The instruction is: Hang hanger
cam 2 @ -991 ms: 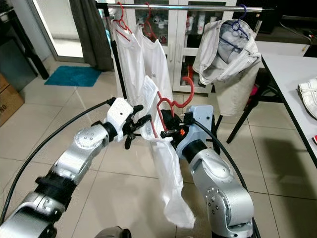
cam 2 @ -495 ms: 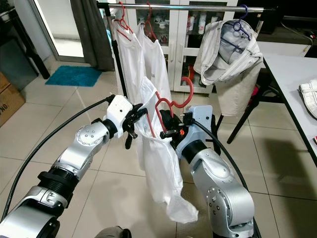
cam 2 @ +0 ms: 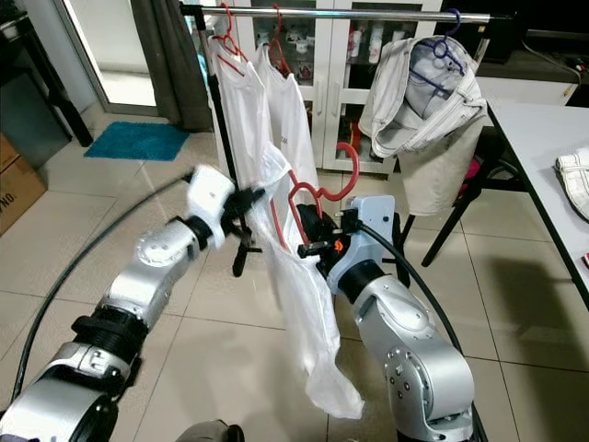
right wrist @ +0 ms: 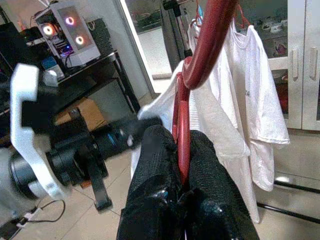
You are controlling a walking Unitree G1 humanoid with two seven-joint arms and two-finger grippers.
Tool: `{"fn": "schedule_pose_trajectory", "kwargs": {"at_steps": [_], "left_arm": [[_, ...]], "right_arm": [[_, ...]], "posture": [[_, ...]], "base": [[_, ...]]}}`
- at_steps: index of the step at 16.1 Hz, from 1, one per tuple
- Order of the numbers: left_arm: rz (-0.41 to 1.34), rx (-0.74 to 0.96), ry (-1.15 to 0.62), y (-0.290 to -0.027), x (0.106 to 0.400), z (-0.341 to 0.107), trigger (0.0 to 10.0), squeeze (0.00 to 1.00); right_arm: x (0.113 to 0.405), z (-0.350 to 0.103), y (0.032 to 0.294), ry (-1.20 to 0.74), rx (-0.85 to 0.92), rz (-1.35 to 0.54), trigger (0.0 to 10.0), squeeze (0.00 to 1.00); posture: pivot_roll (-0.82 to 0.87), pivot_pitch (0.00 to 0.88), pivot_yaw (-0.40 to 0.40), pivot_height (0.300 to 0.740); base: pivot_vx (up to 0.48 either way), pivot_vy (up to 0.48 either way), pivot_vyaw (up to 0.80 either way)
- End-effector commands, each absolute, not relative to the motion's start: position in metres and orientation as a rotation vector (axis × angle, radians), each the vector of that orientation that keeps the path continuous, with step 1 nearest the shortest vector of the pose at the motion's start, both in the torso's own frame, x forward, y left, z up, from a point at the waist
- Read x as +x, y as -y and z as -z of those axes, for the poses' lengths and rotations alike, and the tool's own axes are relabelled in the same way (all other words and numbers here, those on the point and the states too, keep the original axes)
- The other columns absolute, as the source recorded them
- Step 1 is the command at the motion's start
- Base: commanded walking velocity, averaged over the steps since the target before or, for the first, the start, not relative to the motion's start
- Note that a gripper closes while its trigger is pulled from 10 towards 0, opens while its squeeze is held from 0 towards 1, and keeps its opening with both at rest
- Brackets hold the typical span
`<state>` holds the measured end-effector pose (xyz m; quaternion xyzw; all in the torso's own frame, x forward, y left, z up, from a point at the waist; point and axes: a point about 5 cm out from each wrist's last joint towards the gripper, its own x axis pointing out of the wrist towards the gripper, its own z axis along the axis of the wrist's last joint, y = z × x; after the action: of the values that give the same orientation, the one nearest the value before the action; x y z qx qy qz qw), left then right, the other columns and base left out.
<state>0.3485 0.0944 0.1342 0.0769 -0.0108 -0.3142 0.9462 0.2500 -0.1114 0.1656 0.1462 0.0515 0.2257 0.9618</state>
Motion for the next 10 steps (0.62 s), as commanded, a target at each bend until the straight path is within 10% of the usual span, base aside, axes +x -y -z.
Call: {"fn": "schedule_pose_trajectory", "kwargs": {"at_steps": [1, 10], "left_arm": [[0.583, 0.068, 0.129, -0.102, 0.357, -0.159, 0.0, 0.0], [0.256, 0.033, 0.28, -0.167, 0.386, -0.235, 0.0, 0.0]], "right_arm": [[0.25, -0.171, 0.112, -0.096, 0.258, -0.444, 0.0, 0.0], [0.222, -0.151, 0.121, -0.211, 0.049, -0.65, 0.0, 0.0]], "posture": [[0.01, 0.003, 0.049, 0.74], [0.01, 0.006, 0.051, 0.74]], "base": [[0.0, 0.0, 0.0], [0.0, 0.0, 0.0]]}}
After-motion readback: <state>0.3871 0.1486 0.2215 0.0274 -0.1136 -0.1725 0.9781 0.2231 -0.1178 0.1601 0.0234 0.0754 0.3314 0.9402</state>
